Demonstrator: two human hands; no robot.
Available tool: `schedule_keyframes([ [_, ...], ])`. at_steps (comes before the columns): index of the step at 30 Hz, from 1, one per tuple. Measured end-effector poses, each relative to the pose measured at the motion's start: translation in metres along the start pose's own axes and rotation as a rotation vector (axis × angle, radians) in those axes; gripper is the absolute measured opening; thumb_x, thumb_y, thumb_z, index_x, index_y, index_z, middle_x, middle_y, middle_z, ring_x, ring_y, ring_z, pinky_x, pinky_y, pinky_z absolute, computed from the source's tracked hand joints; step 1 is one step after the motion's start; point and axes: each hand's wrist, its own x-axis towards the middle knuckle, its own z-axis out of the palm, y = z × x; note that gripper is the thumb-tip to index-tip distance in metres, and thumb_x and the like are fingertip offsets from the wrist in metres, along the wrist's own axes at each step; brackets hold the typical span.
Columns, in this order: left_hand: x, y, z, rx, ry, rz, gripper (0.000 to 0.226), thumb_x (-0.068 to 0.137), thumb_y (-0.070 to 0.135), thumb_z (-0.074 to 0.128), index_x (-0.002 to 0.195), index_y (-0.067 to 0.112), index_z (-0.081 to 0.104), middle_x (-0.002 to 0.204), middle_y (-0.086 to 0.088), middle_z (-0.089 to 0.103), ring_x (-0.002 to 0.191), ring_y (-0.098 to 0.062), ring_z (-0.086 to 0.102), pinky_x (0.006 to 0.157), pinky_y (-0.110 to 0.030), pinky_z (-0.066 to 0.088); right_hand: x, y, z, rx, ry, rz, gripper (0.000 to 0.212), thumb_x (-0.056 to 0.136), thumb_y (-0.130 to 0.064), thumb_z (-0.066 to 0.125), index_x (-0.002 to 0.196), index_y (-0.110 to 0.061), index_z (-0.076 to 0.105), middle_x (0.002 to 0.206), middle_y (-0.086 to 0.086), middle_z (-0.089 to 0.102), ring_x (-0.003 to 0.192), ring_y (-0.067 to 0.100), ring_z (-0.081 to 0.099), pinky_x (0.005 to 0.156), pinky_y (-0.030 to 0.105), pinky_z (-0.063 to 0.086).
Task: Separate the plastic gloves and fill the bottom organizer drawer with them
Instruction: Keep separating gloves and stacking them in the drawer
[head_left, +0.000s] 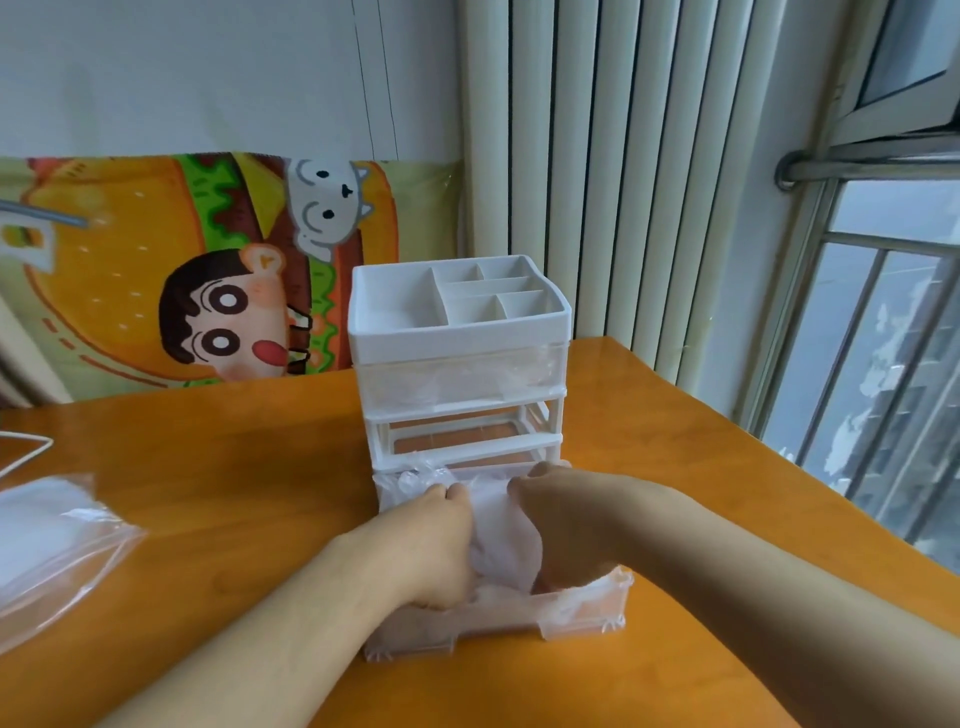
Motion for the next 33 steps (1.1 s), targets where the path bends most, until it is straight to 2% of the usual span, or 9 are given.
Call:
schedule_keyframes([
  [7, 0.005, 0.002, 0.006, -0.186, -0.008, -0.126, 0.089, 0.095, 0.012, 0.059, 0.159, 0.001, -0.003, 0.145, -0.016, 0.042, 0.079, -0.017, 0.055, 0.054, -0.024, 0.041, 0.013, -0.009, 0.0, -0.014, -0.088, 0.022, 0.085, 0.092, -0.016, 0.076, 0.162, -0.015, 0.028, 0.147, 0.014, 0.043, 0.115, 0.029, 0.055, 0.09, 0.035, 0.052],
  [11, 0.009, 0.004, 0.011, -0.195, 0.078, -0.16, 0.073, 0.092, 0.018, 0.064, 0.148, -0.002, 0.021, 0.14, -0.018, 0.047, 0.11, -0.027, 0.062, 0.078, -0.029, 0.046, 0.018, -0.005, -0.002, -0.026, -0.1, 0.021, 0.101, 0.091, -0.022, 0.079, 0.168, -0.02, 0.013, 0.159, 0.014, 0.037, 0.139, 0.037, 0.048, 0.105, 0.044, 0.052],
  [13, 0.007, 0.003, 0.007, -0.22, -0.03, -0.173, 0.082, 0.095, 0.02, 0.061, 0.153, -0.004, 0.008, 0.149, -0.019, 0.042, 0.118, -0.028, 0.06, 0.077, -0.026, 0.045, 0.017, -0.005, -0.001, -0.023, -0.096, 0.017, 0.103, 0.091, -0.021, 0.079, 0.168, -0.022, 0.01, 0.161, 0.014, 0.035, 0.14, 0.038, 0.048, 0.106, 0.045, 0.052],
  [17, -0.011, 0.004, -0.009, -0.25, -0.08, -0.137, 0.105, 0.092, 0.04, 0.069, 0.164, 0.021, -0.005, 0.167, -0.005, 0.016, 0.122, -0.028, 0.059, 0.068, -0.022, 0.047, 0.015, -0.005, 0.0, 0.032, -0.089, 0.006, 0.108, 0.091, -0.014, 0.077, 0.167, -0.031, 0.004, 0.157, 0.015, 0.036, 0.125, 0.035, 0.056, 0.098, 0.043, 0.057],
  [21, -0.033, 0.017, -0.021, 0.155, 0.091, -0.105, 0.095, 0.086, 0.054, 0.072, 0.158, 0.021, 0.02, 0.16, -0.005, 0.022, 0.147, -0.032, 0.026, 0.117, -0.043, 0.03, 0.015, -0.01, -0.002, 0.06, -0.108, -0.046, 0.122, 0.09, -0.007, 0.074, 0.163, -0.046, -0.015, 0.155, 0.022, 0.038, 0.076, 0.018, 0.051, 0.083, 0.038, 0.057],
  [24, -0.037, 0.028, -0.035, 0.359, 0.169, -0.035, 0.089, 0.08, 0.049, 0.081, 0.149, 0.021, 0.033, 0.153, -0.001, 0.023, 0.144, -0.031, 0.021, 0.121, -0.046, 0.025, 0.018, -0.016, -0.001, -0.035, -0.124, -0.048, 0.116, 0.094, -0.008, 0.069, 0.164, -0.039, -0.018, 0.165, 0.026, 0.028, 0.109, 0.029, 0.063, 0.101, 0.044, 0.054],
  [26, -0.03, 0.032, -0.041, 0.364, 0.089, -0.025, 0.094, 0.079, 0.044, 0.084, 0.153, 0.017, 0.032, 0.156, -0.003, 0.017, 0.148, -0.032, 0.016, 0.123, -0.047, 0.027, 0.019, -0.019, -0.002, -0.104, -0.14, -0.063, 0.099, 0.098, -0.011, 0.063, 0.168, -0.028, -0.005, 0.166, 0.026, 0.028, 0.144, 0.037, 0.045, 0.116, 0.054, 0.042],
  [30, -0.013, 0.031, -0.045, 0.313, -0.172, -0.109, 0.094, 0.086, 0.036, 0.081, 0.162, 0.026, 0.026, 0.164, -0.016, 0.009, 0.144, -0.035, 0.033, 0.114, -0.046, 0.045, 0.025, -0.027, -0.004, -0.133, -0.152, -0.054, 0.095, 0.099, -0.011, 0.062, 0.168, -0.034, 0.001, 0.164, 0.025, 0.029, 0.142, 0.038, 0.045, 0.117, 0.054, 0.041],
  [33, -0.005, 0.025, -0.045, 0.265, -0.207, -0.128, 0.078, 0.088, 0.038, 0.078, 0.154, 0.021, 0.041, 0.145, -0.014, 0.046, 0.115, -0.026, 0.058, 0.104, -0.04, 0.054, 0.029, -0.03, -0.001, -0.124, -0.163, -0.024, 0.109, 0.098, -0.011, 0.065, 0.163, -0.046, -0.014, 0.171, 0.024, 0.014, 0.141, 0.041, 0.046, 0.114, 0.053, 0.044],
])
